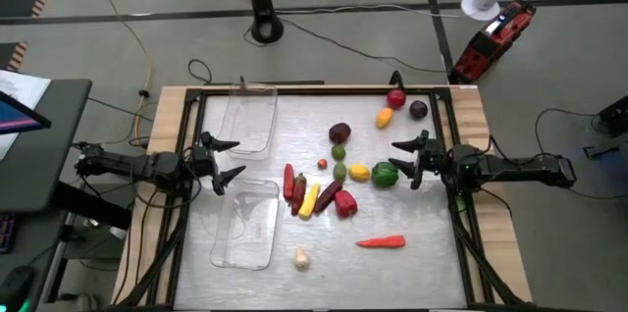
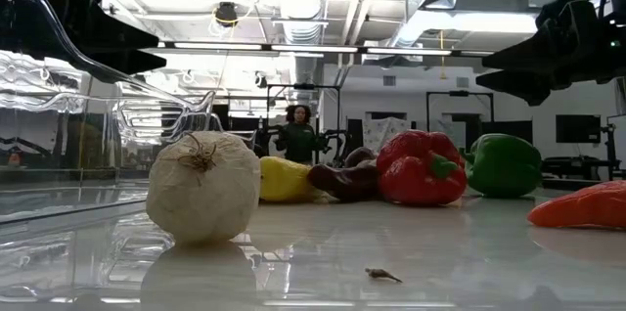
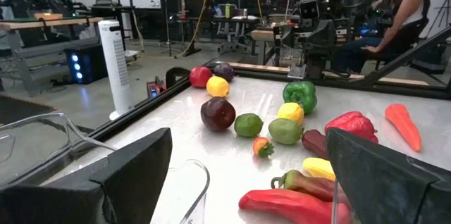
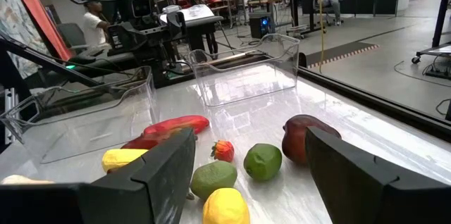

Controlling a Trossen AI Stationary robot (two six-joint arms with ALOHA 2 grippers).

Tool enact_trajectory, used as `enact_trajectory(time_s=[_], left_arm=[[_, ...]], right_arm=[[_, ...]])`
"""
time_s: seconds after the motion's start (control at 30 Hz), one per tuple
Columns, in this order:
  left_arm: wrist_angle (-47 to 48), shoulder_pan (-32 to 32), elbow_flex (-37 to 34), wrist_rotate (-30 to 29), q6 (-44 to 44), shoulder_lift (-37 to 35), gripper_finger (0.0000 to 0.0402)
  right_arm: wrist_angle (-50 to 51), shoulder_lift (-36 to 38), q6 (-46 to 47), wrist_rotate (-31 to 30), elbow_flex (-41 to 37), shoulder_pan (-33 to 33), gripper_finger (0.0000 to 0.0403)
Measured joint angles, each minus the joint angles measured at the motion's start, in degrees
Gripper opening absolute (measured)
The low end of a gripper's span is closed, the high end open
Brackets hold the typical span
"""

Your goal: Sort produce into baskets

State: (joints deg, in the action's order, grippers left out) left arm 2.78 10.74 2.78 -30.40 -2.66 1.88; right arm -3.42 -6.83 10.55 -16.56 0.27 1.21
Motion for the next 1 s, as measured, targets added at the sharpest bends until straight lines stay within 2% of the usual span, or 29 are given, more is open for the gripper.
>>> enact_trajectory(time_s=[0.9, 1.0], left_arm=[[0.0, 0.0, 0.0, 0.0, -0.1, 0.0, 0.0361], [0.0, 0.0, 0.0, 0.0, -2.5, 0.0, 0.0361]], right_arm=[[0.0, 0.0, 0.0, 0.0, 0.0, 0.0, 0.0291], [0.0, 0.0, 0.0, 0.0, 0.0, 0.0, 0.0291]])
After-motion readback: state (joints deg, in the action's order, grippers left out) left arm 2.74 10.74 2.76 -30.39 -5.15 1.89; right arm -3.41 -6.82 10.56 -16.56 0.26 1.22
